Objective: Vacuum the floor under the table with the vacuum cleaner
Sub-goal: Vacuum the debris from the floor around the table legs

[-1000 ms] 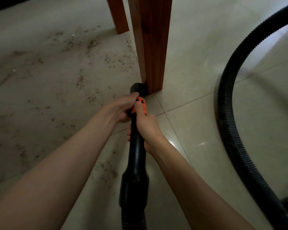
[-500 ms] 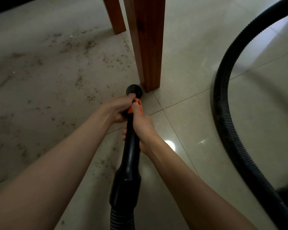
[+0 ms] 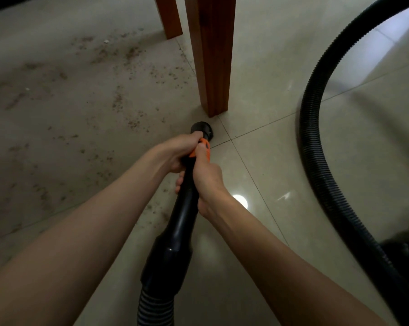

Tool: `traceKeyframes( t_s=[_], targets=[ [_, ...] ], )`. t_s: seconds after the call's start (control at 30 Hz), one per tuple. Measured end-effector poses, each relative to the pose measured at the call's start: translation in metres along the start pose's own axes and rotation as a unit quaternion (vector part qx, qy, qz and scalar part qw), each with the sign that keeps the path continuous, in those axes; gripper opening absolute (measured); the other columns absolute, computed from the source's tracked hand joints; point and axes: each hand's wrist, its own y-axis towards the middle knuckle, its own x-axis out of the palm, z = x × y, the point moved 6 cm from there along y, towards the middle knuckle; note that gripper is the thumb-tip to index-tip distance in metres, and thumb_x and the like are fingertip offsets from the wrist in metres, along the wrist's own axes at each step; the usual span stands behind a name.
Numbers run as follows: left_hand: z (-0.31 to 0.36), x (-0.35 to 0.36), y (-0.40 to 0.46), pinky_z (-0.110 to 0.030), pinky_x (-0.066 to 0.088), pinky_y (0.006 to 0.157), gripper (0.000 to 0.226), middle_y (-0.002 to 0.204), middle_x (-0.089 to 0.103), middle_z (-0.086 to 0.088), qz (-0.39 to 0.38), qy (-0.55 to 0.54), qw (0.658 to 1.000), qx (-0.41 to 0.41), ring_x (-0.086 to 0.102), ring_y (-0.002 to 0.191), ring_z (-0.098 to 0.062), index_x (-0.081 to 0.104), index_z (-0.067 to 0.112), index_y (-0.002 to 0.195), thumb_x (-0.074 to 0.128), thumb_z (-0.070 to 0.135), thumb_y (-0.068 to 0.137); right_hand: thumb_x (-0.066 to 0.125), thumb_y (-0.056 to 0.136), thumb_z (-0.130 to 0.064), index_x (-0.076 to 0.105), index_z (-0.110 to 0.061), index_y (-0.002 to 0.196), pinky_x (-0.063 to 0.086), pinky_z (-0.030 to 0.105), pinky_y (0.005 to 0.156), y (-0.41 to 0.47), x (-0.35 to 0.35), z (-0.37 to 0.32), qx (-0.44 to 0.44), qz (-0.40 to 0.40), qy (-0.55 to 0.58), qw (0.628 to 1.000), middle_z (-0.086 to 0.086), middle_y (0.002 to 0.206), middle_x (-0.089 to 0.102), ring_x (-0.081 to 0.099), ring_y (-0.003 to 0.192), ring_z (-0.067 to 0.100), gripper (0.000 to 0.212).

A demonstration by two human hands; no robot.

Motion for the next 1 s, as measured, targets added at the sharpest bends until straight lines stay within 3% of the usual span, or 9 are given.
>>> traceKeyframes(
  t_s=[0.13,0.27,0.4,0.57,0.7,0.83,1.0],
  targets=[
    [0.011,-0.009,0.0,-0.012,0.035,0.029,0.044,0.066,0.048,-0.007,0.001,-0.009,1.0,-0.014,0.051,0.044,-0.013,0.048,0.007,0.08,0.036,0.045,0.099,0.045,0.097,-0.05,0.056,0.003,0.105,0.045,0.022,0.039,0.008,0.007,-0.014,0.003,-0.024,0.007,1.0,0.006,0.049,0.048,0.048,0.037,0.015,0.055],
    [0.013,-0.018,0.01,-0.011,0.036,0.031,0.041,0.068,0.045,-0.006,0.016,-0.024,0.999,-0.021,0.044,0.057,-0.015,0.046,0.008,0.075,0.037,0.041,0.099,0.047,0.096,-0.049,0.053,0.003,0.116,0.043,0.022,0.038,0.018,0.014,-0.018,0.014,-0.056,0.01,0.998,0.006,0.052,0.048,0.048,0.038,0.015,0.056],
    [0.01,-0.011,0.02,-0.012,0.037,0.032,0.04,0.068,0.047,-0.006,0.013,-0.019,1.0,-0.015,0.047,0.057,-0.015,0.048,0.008,0.08,0.037,0.042,0.099,0.046,0.096,-0.051,0.055,-0.001,0.102,0.042,0.02,0.037,0.019,0.004,-0.014,0.029,-0.068,0.037,0.997,0.006,0.053,0.047,0.046,0.038,0.014,0.051],
    [0.016,0.01,0.028,-0.012,0.036,0.033,0.039,0.063,0.048,-0.004,-0.004,-0.05,0.998,0.037,0.051,0.042,-0.01,0.048,0.012,0.074,0.038,0.039,0.1,0.045,0.096,-0.052,0.059,0.001,0.094,0.044,0.023,0.039,0.023,-0.015,-0.018,-0.025,0.011,-0.004,1.0,0.005,0.045,0.049,0.049,0.036,0.015,0.056],
    [0.014,0.012,0.032,-0.013,0.04,0.036,0.036,0.065,0.05,-0.005,-0.028,-0.085,0.995,0.043,0.051,0.053,-0.012,0.051,0.012,0.077,0.041,0.039,0.099,0.044,0.096,-0.052,0.059,0.001,0.091,0.045,0.022,0.038,0.024,-0.017,-0.018,-0.039,0.024,-0.03,0.998,0.004,0.043,0.05,0.05,0.034,0.015,0.055],
    [0.007,0.003,0.03,-0.013,0.04,0.036,0.036,0.064,0.048,-0.005,-0.016,-0.108,0.993,0.052,0.05,0.049,-0.011,0.05,0.01,0.076,0.042,0.038,0.099,0.043,0.097,-0.049,0.058,0.001,0.09,0.047,0.024,0.04,0.025,-0.012,-0.014,-0.052,0.012,-0.068,0.996,0.005,0.045,0.05,0.05,0.036,0.015,0.053],
    [-0.002,-0.007,0.028,-0.02,0.044,0.042,0.035,0.07,0.051,-0.006,-0.008,-0.146,0.989,0.036,0.051,0.059,-0.014,0.052,0.009,0.089,0.04,0.04,0.099,0.042,0.098,-0.049,0.056,0.0,0.091,0.046,0.025,0.041,0.024,-0.005,-0.011,-0.048,-0.022,-0.096,0.994,0.006,0.049,0.049,0.05,0.038,0.016,0.052]
  ],
)
